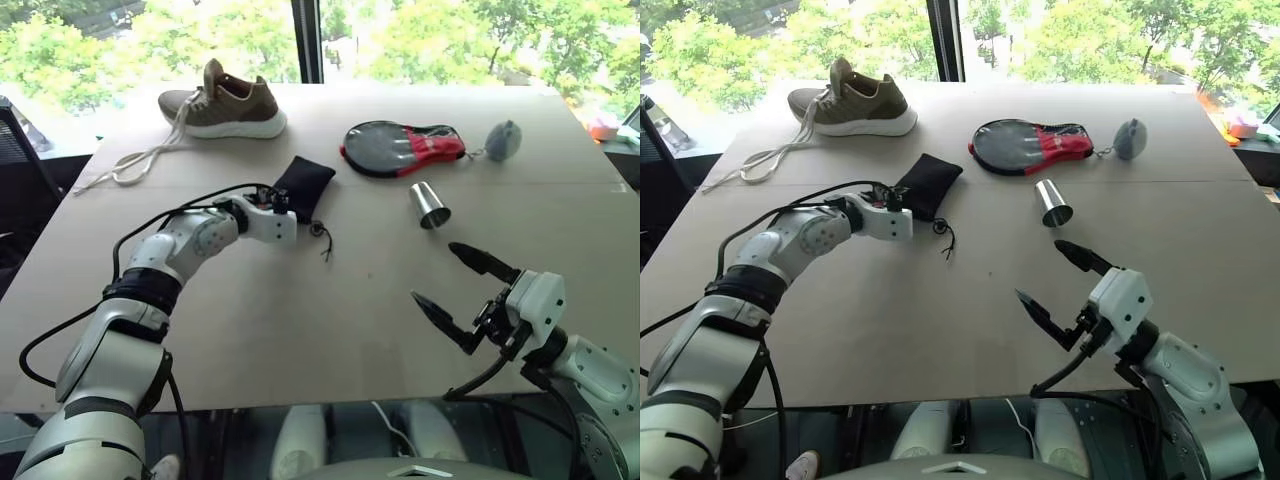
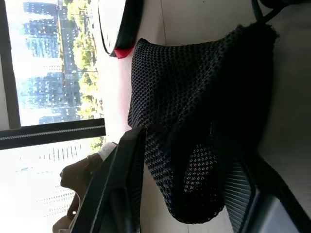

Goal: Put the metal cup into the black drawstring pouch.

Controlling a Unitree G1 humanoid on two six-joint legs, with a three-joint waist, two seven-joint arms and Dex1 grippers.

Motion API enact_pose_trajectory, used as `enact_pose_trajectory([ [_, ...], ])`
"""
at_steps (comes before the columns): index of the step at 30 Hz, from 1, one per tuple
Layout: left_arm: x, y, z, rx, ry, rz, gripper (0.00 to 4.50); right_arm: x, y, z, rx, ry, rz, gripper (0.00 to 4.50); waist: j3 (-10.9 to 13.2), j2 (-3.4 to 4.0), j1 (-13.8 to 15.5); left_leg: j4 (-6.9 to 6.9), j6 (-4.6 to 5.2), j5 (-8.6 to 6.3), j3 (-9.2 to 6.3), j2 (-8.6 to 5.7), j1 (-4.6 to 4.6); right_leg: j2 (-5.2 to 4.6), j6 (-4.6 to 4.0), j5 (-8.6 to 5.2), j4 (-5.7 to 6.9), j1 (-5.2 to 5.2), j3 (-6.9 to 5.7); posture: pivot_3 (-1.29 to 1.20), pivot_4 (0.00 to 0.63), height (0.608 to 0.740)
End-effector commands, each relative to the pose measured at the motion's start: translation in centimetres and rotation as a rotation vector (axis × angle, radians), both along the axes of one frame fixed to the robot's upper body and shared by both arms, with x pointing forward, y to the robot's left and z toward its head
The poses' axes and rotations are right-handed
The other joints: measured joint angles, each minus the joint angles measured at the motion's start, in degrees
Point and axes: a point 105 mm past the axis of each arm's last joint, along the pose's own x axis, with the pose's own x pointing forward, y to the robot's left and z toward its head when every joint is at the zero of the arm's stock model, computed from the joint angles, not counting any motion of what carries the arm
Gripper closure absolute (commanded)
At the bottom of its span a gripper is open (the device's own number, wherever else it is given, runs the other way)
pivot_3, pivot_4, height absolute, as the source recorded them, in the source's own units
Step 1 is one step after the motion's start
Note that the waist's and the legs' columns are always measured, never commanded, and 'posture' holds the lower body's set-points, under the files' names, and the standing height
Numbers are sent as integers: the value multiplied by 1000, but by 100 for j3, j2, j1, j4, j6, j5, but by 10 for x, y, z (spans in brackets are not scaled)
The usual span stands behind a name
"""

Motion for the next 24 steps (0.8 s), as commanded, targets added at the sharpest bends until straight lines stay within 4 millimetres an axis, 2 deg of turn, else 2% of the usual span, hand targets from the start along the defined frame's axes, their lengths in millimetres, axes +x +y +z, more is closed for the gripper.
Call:
enact_pose_trajectory([
  [1,2,0,12,-46,71,22,4479,3,-1,5,-3,-15,-33,0,0,0,-1,0,0,0,0,0,0,0,0,0,0,0,1,0,150,740],
  [4,-2,-9,17,-206,238,68,4479,12,-6,5,-17,-26,-107,0,1,-1,-5,1,0,0,0,0,0,0,0,0,2,0,0,0,150,740],
  [6,-9,-18,26,-370,413,133,4479,21,-11,1,-29,14,-173,0,1,-2,-3,6,-2,1,-1,2,-3,0,0,0,4,-1,-2,0,150,740],
  [8,-23,-31,36,-543,635,196,4479,27,-13,-4,-26,96,-211,0,2,-3,-11,11,-8,5,-4,4,-9,0,0,0,9,-5,-3,0,150,740],
  [11,-44,-52,49,-700,884,249,4479,42,-23,-12,-118,177,-343,0,2,-3,-26,15,-11,7,-14,2,-10,1,0,-1,16,-6,-1,0,150,740],
  [13,-55,-67,54,-778,1007,282,4479,52,-23,-10,-111,216,-358,0,3,-2,-41,23,-9,6,-37,2,-9,3,0,-2,32,-10,2,0,150,740],
  [15,-61,-79,52,-837,1101,334,4479,63,-22,-12,-66,306,-348,0,3,-1,-56,37,-1,1,-43,0,-6,4,1,-3,53,-12,5,0,150,740],
  [19,-71,-108,35,-864,1223,385,4479,82,-26,-14,-45,390,-385,0,4,-2,-84,48,1,1,-47,-1,1,5,0,-4,76,-11,9,0,150,740],
  [24,-64,-118,16,-941,1260,469,4479,95,-28,-13,12,455,-413,0,8,0,-128,60,1,0,-46,-2,-7,5,0,-3,77,-15,15,0,150,740],
])
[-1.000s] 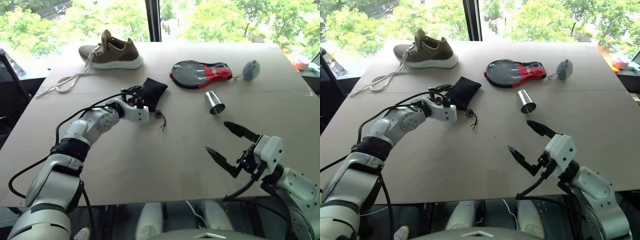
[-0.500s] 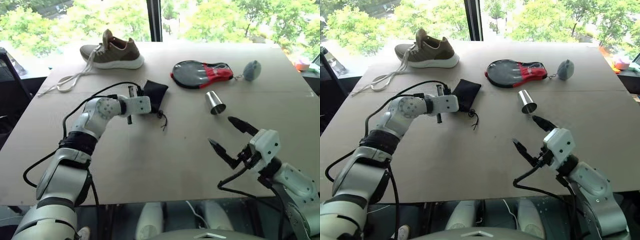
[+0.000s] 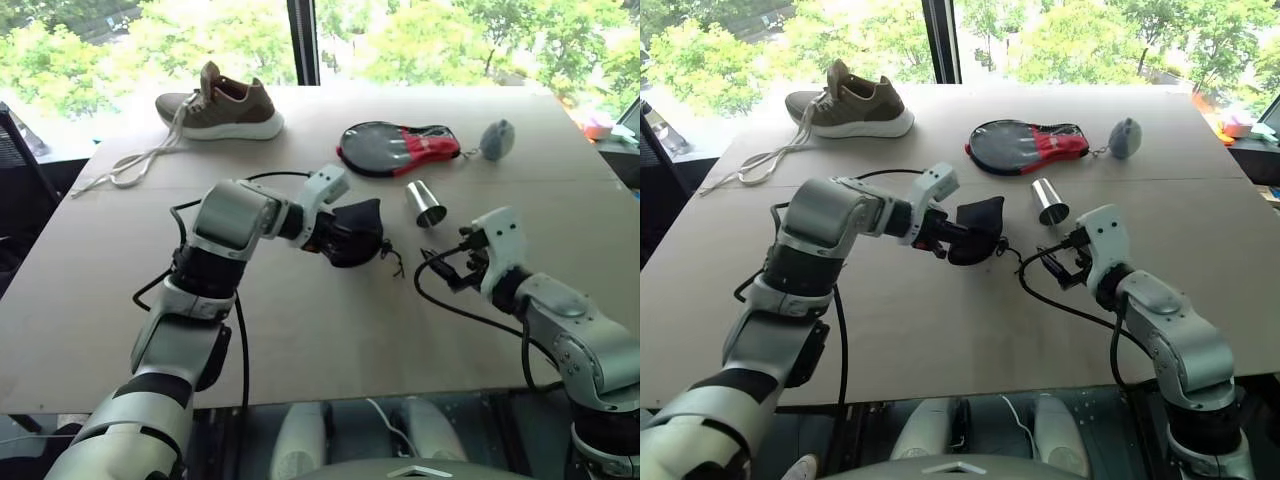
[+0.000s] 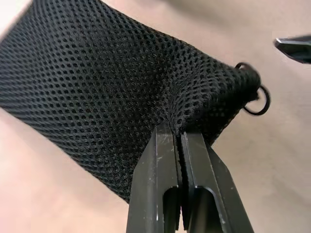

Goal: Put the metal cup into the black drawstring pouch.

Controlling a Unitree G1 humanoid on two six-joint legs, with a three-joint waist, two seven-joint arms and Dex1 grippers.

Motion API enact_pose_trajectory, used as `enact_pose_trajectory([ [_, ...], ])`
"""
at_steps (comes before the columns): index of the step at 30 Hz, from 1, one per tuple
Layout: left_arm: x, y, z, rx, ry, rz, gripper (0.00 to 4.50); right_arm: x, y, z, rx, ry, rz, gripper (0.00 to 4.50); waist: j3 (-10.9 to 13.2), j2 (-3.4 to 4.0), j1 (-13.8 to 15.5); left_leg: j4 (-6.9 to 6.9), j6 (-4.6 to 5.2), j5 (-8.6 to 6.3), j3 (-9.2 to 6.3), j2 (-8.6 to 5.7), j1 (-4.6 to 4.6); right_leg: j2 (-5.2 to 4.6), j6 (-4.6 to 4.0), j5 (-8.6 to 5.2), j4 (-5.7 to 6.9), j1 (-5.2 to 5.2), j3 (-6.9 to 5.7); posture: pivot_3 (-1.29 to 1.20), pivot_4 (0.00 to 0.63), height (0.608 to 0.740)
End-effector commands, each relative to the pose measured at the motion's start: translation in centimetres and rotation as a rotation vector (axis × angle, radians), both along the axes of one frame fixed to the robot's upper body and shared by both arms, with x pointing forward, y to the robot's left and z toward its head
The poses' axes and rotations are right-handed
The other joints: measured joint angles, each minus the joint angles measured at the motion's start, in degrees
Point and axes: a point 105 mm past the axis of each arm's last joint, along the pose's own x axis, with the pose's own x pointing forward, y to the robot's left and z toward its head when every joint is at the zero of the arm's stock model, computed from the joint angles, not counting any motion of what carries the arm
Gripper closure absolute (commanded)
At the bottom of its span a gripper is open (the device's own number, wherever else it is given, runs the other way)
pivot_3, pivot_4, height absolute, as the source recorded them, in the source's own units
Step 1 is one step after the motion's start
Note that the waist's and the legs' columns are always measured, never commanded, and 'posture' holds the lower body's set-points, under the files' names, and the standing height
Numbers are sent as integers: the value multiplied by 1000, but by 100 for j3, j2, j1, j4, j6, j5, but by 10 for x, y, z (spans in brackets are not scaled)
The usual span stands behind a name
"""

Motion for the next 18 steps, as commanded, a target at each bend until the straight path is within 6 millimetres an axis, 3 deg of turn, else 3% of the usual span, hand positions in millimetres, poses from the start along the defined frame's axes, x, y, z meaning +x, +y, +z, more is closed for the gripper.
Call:
enact_pose_trajectory([
  [1,6,0,1,-49,17,71,4479,8,-1,13,44,-13,-24,0,0,1,-22,0,0,0,0,0,0,0,0,0,0,-1,1,0,150,740],
  [10,13,14,8,-60,13,146,4479,49,28,13,261,73,-32,0,8,9,-43,-2,-1,0,4,3,1,4,-1,2,5,-7,8,0,150,740],
  [18,16,20,13,-48,-36,186,4479,82,29,9,337,93,-110,0,15,13,-40,-2,-3,1,5,-3,-13,-6,0,2,3,-20,6,0,150,740],
])
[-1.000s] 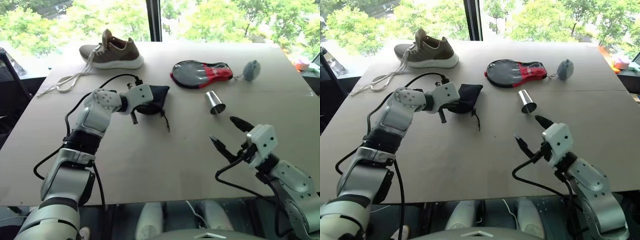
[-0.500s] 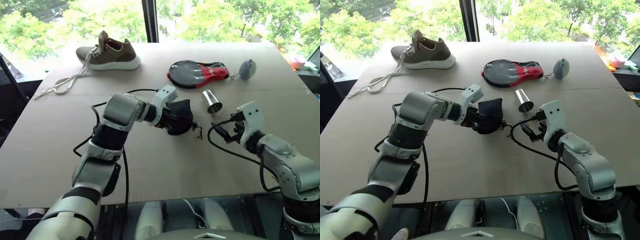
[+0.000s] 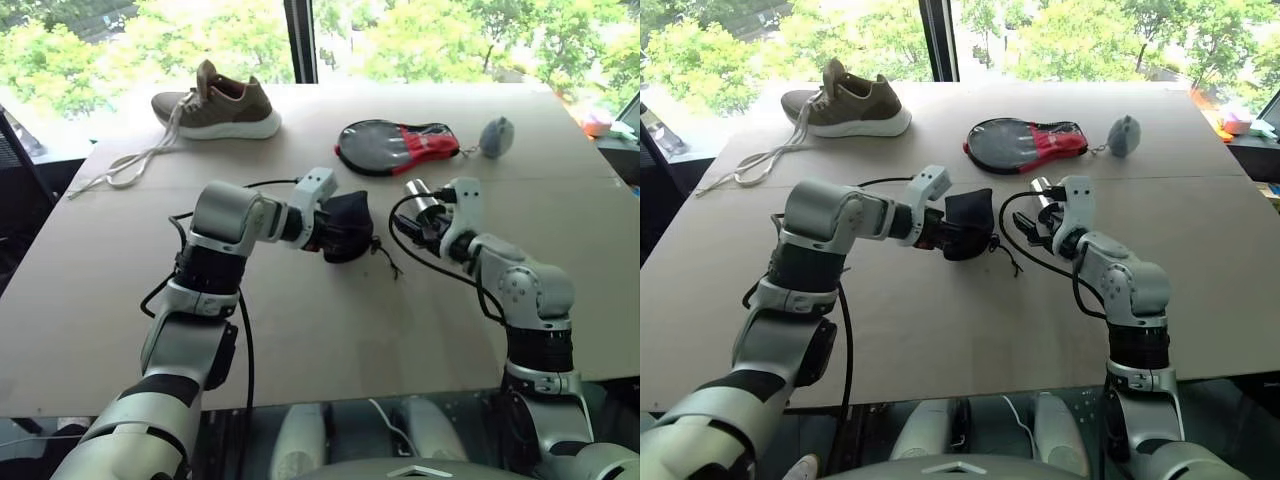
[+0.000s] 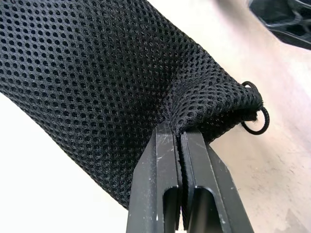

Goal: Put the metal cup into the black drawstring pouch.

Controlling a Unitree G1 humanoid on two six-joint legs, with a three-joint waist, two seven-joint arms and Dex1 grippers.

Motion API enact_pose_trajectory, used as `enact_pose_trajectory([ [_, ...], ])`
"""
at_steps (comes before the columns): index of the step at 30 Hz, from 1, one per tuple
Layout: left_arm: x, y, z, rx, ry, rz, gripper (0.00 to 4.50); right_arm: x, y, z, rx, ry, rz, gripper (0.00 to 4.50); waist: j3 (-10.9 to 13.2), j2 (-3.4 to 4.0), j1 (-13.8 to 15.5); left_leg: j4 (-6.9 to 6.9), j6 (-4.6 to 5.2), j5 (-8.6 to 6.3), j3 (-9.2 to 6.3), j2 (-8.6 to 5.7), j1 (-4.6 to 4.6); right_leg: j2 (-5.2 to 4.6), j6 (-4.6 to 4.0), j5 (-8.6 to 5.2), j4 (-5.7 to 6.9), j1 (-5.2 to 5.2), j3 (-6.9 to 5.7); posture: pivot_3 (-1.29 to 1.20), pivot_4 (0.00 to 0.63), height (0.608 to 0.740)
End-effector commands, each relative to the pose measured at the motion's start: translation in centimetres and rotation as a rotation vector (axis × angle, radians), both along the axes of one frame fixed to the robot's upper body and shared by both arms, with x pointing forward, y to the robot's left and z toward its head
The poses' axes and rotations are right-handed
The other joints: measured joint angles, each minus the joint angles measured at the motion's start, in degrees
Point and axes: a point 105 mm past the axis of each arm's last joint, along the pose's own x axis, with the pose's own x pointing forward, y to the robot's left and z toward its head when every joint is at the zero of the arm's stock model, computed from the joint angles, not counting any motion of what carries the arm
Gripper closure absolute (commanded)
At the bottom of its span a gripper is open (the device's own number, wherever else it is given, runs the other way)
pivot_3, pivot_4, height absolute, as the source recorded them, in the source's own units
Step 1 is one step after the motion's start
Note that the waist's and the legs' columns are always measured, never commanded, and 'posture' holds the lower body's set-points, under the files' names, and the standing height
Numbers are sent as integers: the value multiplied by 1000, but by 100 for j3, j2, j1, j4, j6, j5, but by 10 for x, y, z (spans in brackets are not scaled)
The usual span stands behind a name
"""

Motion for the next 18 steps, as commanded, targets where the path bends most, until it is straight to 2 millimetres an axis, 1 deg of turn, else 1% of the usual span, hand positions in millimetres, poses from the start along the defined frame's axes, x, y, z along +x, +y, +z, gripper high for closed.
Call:
enact_pose_trajectory([
  [1,2,-1,15,-15,-68,2,4479,13,-5,16,22,-69,-50,0,1,2,-10,-3,-1,1,1,0,-3,0,0,0,3,-7,1,0,150,740],
  [4,2,1,15,-15,-91,12,4500,21,-7,16,19,-80,-72,829,4,6,-15,-6,-7,4,0,1,-11,2,-1,0,4,-15,0,0,150,740],
  [5,3,2,15,-14,-98,16,4500,23,-7,16,18,-82,-74,1308,5,7,-18,-6,-9,5,2,2,-16,2,-1,0,6,-21,3,0,150,740],
  [6,3,2,15,-26,-92,24,4500,26,-8,15,12,-90,-80,1678,5,8,-24,-6,-15,9,3,1,-19,1,0,0,5,-23,3,0,150,740],
  [7,3,2,15,-36,-86,32,4500,28,-8,16,11,-104,-85,2267,5,8,-24,-6,-22,13,5,2,-19,1,-1,1,5,-24,5,0,150,740],
  [8,4,1,15,-40,-83,36,4500,29,-7,16,9,-113,-83,2560,5,8,-23,-6,-22,13,5,1,-23,1,0,1,5,-27,5,0,150,740],
  [9,4,1,15,-49,-76,42,4500,30,-7,16,7,-127,-79,3134,5,8,-22,-5,-23,14,4,2,-33,1,0,1,6,-37,4,0,150,740],
  [10,5,0,15,-57,-67,47,4500,30,-7,17,6,-150,-74,3550,5,8,-22,-3,-25,15,3,2,-48,1,0,1,10,-50,3,0,150,740],
  [11,6,-1,15,-64,-58,53,4500,29,-7,20,8,-179,-65,4064,5,9,-20,0,-26,16,2,2,-58,1,0,1,11,-58,2,0,150,740],
  [12,7,-2,15,-72,-53,58,4500,26,-8,22,16,-198,-58,4407,6,10,-16,2,-27,16,2,1,-64,1,0,2,11,-63,2,0,150,740],
  [14,10,-4,16,-93,-37,71,4500,15,-10,30,29,-247,-28,4468,6,10,10,2,-27,16,2,1,-67,1,0,2,7,-63,1,0,150,740],
  [16,17,-9,19,-123,-21,89,4500,-14,-8,41,59,-309,57,4468,9,13,52,2,-27,16,-3,0,-74,0,0,1,2,-64,-5,0,150,740],
  [17,19,-10,20,-132,-16,96,4500,-25,-6,44,71,-323,87,4468,9,12,51,0,-27,16,-12,-8,-82,-7,1,1,-1,-64,-17,0,150,740],
  [18,22,-12,21,-141,-11,101,4500,-40,-1,46,81,-338,130,4468,9,13,40,0,-27,15,-10,-8,-80,-6,2,0,-2,-63,-12,0,150,740],
])
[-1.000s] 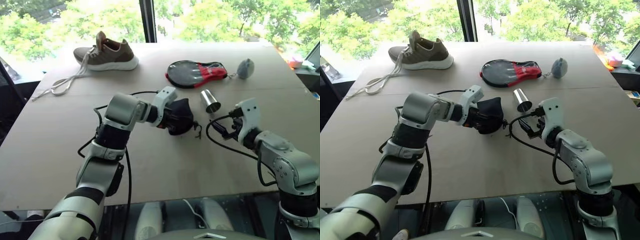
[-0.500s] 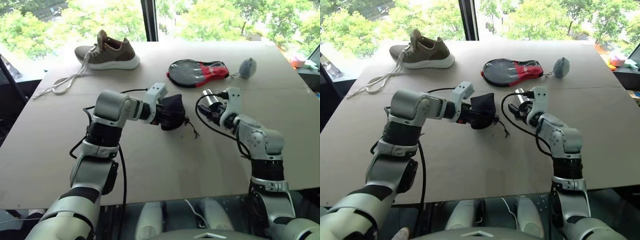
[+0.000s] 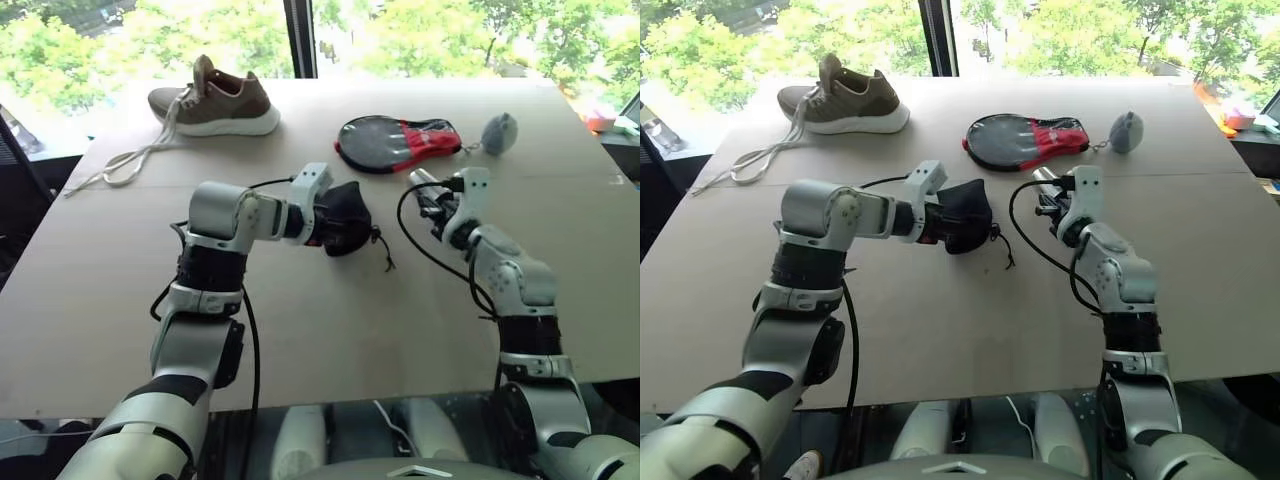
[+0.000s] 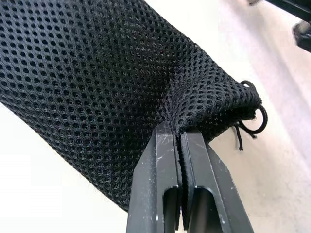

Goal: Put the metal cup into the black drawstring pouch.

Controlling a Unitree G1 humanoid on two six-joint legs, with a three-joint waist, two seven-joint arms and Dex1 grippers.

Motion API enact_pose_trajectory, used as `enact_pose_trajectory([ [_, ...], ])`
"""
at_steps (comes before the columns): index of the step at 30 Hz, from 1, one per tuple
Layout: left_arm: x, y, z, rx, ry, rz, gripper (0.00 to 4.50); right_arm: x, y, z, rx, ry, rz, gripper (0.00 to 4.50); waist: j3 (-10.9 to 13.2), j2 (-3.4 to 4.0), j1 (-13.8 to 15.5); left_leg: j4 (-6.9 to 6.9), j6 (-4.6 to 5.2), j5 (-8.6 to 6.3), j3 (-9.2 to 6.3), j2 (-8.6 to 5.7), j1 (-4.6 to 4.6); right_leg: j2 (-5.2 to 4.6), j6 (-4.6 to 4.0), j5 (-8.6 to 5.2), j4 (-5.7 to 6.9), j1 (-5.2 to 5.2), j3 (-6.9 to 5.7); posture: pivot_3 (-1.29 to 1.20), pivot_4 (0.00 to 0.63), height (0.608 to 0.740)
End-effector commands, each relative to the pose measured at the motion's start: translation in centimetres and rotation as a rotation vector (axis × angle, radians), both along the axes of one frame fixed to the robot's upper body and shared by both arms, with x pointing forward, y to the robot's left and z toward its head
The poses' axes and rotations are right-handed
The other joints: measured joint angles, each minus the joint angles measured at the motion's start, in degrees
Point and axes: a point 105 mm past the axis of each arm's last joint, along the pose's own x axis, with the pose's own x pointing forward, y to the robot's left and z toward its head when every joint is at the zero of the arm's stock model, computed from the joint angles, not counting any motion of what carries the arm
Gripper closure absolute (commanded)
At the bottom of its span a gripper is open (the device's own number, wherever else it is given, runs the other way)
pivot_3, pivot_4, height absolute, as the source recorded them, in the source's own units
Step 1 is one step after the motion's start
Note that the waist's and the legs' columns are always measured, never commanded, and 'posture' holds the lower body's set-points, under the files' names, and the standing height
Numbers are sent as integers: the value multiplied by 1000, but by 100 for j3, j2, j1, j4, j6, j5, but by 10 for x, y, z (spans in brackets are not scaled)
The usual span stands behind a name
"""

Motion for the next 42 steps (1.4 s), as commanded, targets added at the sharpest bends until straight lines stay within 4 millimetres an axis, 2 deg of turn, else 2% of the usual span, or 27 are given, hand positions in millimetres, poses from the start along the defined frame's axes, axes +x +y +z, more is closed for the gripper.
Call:
enact_pose_trajectory([
  [1,11,-7,19,-56,-31,12,4500,-45,16,34,39,-135,157,4468,1,1,-27,-1,0,0,1,-4,-1,-1,0,0,0,-1,3,0,150,740],
  [5,15,-16,25,-93,-14,3,4500,-79,33,31,39,-130,240,4468,1,2,-82,-2,3,-2,3,-3,8,3,1,0,8,-2,9,0,150,740],
  [8,15,-20,30,-113,-5,-10,4500,-86,42,28,55,-118,261,4468,2,2,-92,-2,21,-12,1,-2,13,8,0,0,12,-2,10,0,150,740],
  [14,14,-22,33,-130,6,-26,4500,-84,58,20,36,-97,298,4468,3,1,-56,12,20,-11,0,-4,6,7,1,0,11,0,9,0,150,740],
  [18,10,-25,38,-151,8,-45,4500,-78,68,7,-19,-74,318,4468,3,1,-58,12,18,-10,-1,-5,6,6,1,0,11,-1,8,0,150,740],
  [26,2,-25,40,-174,18,-59,4500,-65,65,-19,-198,-53,267,4468,4,0,-57,13,9,-5,-2,-5,4,6,1,0,10,-1,7,0,150,740],
  [31,-6,-26,35,-167,44,-82,4500,-55,72,-17,-233,-102,234,4468,4,0,-71,13,1,0,-2,-4,7,6,1,0,13,-1,10,0,150,740],
  [36,-10,-27,33,-169,73,-95,4500,-51,93,-9,-282,-234,262,4468,4,0,-68,13,1,0,-1,-5,6,6,1,0,12,-1,10,0,150,740],
  [39,-12,-27,36,-178,63,-109,4500,-47,98,-5,-274,-295,275,4468,5,0,-67,14,0,0,-2,-5,6,6,1,0,13,-1,9,0,150,740],
  [42,-10,-25,41,-188,16,-117,4500,-53,103,1,-199,-357,365,4468,6,-1,-66,14,-1,1,-3,-5,6,6,1,0,12,0,8,0,150,740],
])
